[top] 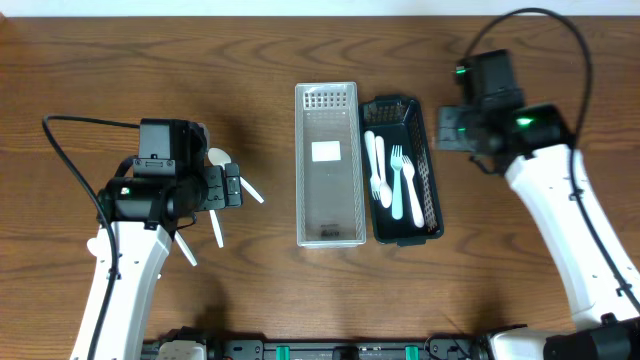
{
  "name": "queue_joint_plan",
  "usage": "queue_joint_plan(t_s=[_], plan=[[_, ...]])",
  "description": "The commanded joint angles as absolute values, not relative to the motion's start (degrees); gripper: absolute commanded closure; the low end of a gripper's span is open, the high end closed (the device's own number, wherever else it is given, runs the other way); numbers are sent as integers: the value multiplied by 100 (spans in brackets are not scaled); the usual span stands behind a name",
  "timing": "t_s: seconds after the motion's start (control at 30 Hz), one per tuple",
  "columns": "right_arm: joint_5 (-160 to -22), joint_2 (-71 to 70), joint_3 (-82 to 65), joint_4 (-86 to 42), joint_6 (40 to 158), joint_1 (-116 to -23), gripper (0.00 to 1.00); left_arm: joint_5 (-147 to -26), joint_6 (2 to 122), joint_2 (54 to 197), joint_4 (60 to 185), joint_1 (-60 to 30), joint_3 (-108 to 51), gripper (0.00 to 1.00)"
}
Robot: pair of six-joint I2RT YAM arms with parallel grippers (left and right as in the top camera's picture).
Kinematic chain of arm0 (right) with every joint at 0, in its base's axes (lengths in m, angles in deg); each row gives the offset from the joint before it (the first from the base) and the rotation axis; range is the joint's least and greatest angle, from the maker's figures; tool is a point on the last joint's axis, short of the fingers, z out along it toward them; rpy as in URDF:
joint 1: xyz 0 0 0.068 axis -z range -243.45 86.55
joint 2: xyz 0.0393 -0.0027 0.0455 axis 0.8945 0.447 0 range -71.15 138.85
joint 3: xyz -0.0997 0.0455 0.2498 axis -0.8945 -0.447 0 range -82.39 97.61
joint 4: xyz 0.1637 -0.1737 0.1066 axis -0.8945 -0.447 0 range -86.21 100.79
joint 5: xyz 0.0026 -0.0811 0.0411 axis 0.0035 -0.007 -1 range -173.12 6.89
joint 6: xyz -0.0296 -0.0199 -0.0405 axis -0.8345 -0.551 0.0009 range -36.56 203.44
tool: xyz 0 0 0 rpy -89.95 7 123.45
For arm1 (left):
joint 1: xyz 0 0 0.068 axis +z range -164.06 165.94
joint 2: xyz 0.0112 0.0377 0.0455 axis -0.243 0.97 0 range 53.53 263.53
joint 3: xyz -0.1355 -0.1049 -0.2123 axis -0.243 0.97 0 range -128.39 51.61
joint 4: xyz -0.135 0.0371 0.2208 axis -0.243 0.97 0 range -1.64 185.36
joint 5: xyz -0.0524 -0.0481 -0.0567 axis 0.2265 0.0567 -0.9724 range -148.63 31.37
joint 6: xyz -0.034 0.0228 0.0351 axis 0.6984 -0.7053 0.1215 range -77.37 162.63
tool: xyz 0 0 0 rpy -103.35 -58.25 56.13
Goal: Pack container
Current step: 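Place the spoon in the dark green basket and release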
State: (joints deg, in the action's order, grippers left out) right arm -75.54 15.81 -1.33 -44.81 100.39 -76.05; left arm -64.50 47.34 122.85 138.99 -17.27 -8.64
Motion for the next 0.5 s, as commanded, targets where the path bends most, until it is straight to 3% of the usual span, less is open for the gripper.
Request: queue_joint_plan(t_s=[0.0, 0.23, 0.47], plan=[[-7729, 1646, -126, -4684, 10181, -7146, 71, -6485, 4769, 12154, 13912, -1729, -949, 2], [-8208, 1974, -653, -4863, 10092, -6980, 82, -6485, 4769, 12152, 13914, -1729, -949, 2], [-8553, 2226, -1283, -4752, 9965, -7270, 80, -6485, 4769, 12152, 13912, -1729, -949, 2]])
